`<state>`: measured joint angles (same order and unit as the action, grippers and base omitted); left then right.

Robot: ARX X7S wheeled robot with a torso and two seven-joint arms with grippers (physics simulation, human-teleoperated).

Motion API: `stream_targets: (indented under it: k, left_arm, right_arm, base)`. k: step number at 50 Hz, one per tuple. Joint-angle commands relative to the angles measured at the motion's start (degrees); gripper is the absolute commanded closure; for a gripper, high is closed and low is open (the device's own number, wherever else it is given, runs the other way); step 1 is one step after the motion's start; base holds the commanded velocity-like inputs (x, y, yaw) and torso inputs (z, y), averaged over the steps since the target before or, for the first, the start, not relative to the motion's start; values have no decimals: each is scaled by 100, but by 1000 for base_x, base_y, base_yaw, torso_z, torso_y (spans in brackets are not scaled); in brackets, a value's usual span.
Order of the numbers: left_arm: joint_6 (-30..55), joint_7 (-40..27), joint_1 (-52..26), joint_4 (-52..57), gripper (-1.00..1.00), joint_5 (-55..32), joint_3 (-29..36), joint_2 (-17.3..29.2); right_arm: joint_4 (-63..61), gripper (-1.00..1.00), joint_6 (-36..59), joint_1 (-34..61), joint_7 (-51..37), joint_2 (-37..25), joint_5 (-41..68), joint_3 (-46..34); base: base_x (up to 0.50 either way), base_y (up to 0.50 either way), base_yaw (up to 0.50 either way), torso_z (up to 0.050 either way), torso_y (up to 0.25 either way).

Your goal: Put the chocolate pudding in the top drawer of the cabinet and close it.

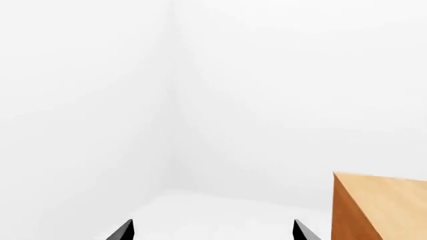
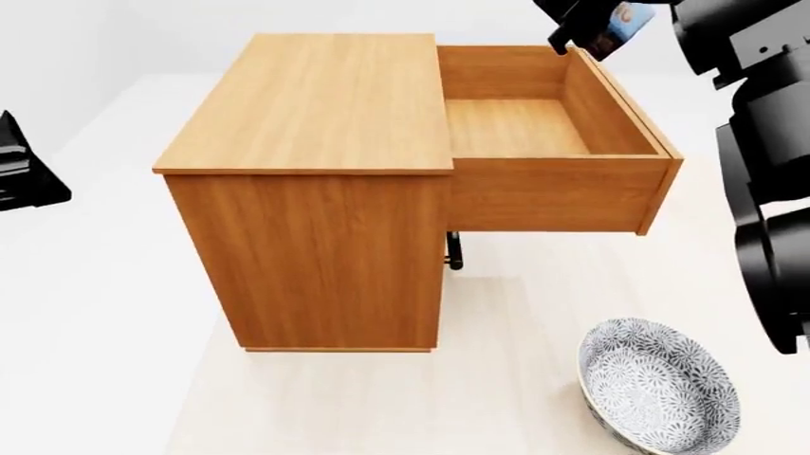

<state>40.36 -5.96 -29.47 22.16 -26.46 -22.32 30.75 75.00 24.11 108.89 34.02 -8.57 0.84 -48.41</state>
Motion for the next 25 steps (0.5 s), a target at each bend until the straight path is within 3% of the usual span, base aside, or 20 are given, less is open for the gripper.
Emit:
stream_targets:
  k: [1, 25]
  left_arm:
    - [-43, -25, 291, 143, -100, -4, -62, -86]
    - [-400, -122, 226, -306, -100, 296, 80, -142]
  right_arm:
    - [-1, 100, -48, -181, -91, 14, -63, 100]
    - [-1, 100, -14, -512, -188, 67, -65, 324]
  base:
    - [0, 0, 0, 0, 0]
    - [0, 0, 0, 0, 0]
